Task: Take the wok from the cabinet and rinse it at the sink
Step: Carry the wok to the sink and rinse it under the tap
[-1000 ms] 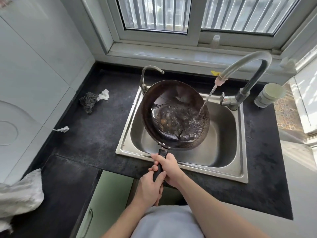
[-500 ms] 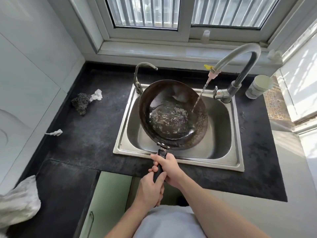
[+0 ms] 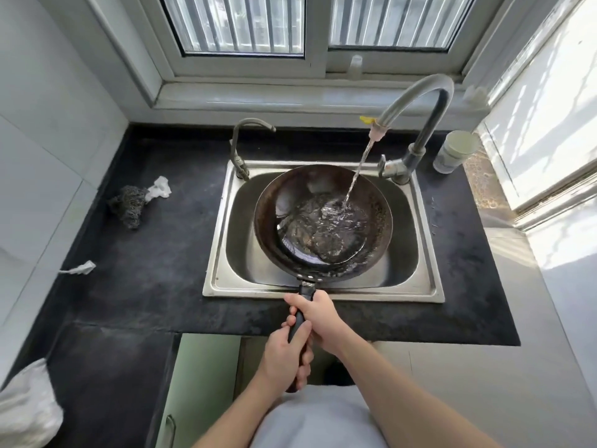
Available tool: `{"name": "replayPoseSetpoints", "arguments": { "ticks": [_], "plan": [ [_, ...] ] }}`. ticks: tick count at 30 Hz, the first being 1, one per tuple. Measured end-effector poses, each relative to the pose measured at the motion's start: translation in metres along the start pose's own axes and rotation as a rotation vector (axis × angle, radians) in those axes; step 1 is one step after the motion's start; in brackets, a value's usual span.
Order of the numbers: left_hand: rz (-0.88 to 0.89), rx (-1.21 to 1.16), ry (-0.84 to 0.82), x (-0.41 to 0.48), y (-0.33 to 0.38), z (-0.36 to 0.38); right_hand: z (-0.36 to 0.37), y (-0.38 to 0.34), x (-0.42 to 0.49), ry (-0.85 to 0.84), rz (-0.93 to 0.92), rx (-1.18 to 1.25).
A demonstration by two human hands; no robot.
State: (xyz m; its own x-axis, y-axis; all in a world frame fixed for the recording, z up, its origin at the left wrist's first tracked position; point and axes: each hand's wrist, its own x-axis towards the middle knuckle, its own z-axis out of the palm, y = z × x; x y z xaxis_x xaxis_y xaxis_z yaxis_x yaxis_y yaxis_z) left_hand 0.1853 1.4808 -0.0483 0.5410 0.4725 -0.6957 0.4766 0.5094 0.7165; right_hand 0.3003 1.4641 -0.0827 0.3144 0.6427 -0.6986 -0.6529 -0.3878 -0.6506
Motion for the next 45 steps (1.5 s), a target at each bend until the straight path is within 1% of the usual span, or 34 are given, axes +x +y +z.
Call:
{"name": "replayPoseSetpoints", "arguments": {
  "ticks": [5, 9, 13, 19, 24, 27, 31, 37, 41, 45],
  "plan": [
    [-0.008, -0.020, -0.010, -0.007, -0.012, -0.004, 0.004, 0.012, -0.007, -0.004, -0.003, 0.005],
    [-0.015, -0.056, -0.047, -0.010, -0.021, 0.001, -0.007, 0.025, -0.009, 0.012, -0.006, -0.031],
    [-0.013, -0.054, -0.062, -0.007, -0.021, 0.007, -0.016, 0.024, -0.006, 0.011, -0.024, -0.060],
    [0.013, -0.065, -0.026, 0.011, -0.001, 0.022, -0.027, -0.001, 0.010, -0.018, -0.026, -0.095],
    [0.064, -0.025, 0.067, 0.019, 0.015, 0.025, -0.024, -0.024, 0.021, -0.066, -0.017, -0.106],
    [0.075, -0.039, 0.091, 0.016, 0.016, 0.022, -0.017, -0.026, 0.021, -0.100, -0.015, -0.140],
    [0.048, -0.082, 0.085, 0.007, 0.006, 0.014, -0.010, -0.012, 0.018, -0.114, -0.007, -0.133],
    [0.025, -0.047, 0.052, 0.000, -0.010, 0.016, -0.021, 0.009, 0.009, -0.105, -0.009, -0.176],
    [0.033, -0.004, 0.036, 0.006, -0.007, 0.026, -0.032, 0.004, 0.009, -0.088, -0.039, -0.132],
    [0.067, 0.002, 0.057, 0.016, 0.003, 0.030, -0.033, -0.013, 0.015, -0.083, -0.008, -0.094]
  ]
}}
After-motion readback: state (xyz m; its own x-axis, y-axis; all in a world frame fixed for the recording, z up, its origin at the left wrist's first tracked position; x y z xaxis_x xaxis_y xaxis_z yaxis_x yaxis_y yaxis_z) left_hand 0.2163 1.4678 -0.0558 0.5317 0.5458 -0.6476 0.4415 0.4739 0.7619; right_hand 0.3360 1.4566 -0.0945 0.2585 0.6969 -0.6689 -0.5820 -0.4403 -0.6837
